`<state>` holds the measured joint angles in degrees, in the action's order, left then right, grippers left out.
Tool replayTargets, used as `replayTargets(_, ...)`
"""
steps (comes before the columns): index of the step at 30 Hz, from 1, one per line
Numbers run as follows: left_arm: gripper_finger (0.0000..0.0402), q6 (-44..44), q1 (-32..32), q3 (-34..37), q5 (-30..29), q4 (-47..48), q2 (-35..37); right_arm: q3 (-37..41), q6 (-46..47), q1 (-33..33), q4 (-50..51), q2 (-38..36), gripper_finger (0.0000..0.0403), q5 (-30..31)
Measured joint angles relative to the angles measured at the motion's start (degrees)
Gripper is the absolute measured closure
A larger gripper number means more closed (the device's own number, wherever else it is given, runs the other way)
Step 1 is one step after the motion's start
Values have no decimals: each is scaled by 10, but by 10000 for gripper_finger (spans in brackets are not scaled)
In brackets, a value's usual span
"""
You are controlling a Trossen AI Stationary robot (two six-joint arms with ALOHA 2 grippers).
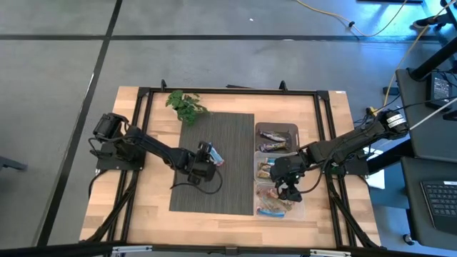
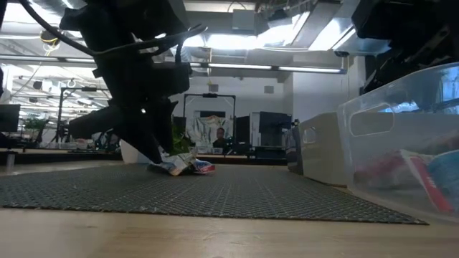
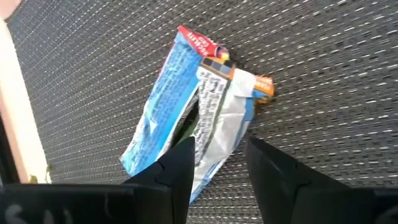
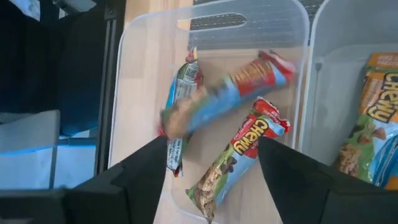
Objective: Pick and place Granola Bars by type
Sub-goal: Put the yellow granola bar into the gray bin
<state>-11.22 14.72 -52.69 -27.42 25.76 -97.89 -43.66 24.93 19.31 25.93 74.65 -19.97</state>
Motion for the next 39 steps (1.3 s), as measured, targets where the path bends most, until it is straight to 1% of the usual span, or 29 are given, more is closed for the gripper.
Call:
replayTargets(5, 265, 0, -19, 0, 11, 0, 0, 0, 1, 0, 0, 0, 148, 13)
replayTargets(8, 265, 0, -34, 0, 43, 0, 0, 0, 1, 0, 0, 0, 148, 14)
replayTargets(13, 265, 0, -59, -1, 80, 0, 0, 0, 1, 0, 0, 0, 148, 14)
replayTargets(21, 265, -15, -91, -2, 128, 0, 0, 0, -1, 0, 0, 0, 148, 14)
replayTargets(28, 268, 57, -123, -2, 229, 0, 1, 0, -1, 0, 0, 0, 148, 15)
replayTargets(30, 271, 67, -124, -2, 231, -1, 1, 0, 0, 0, 0, 0, 148, 15)
replayTargets(35, 274, 100, -123, -2, 201, -4, 1, 0, 0, 0, 0, 0, 148, 15)
replayTargets(39, 274, 105, -124, -2, 194, -3, 1, 0, 0, 0, 0, 0, 148, 15)
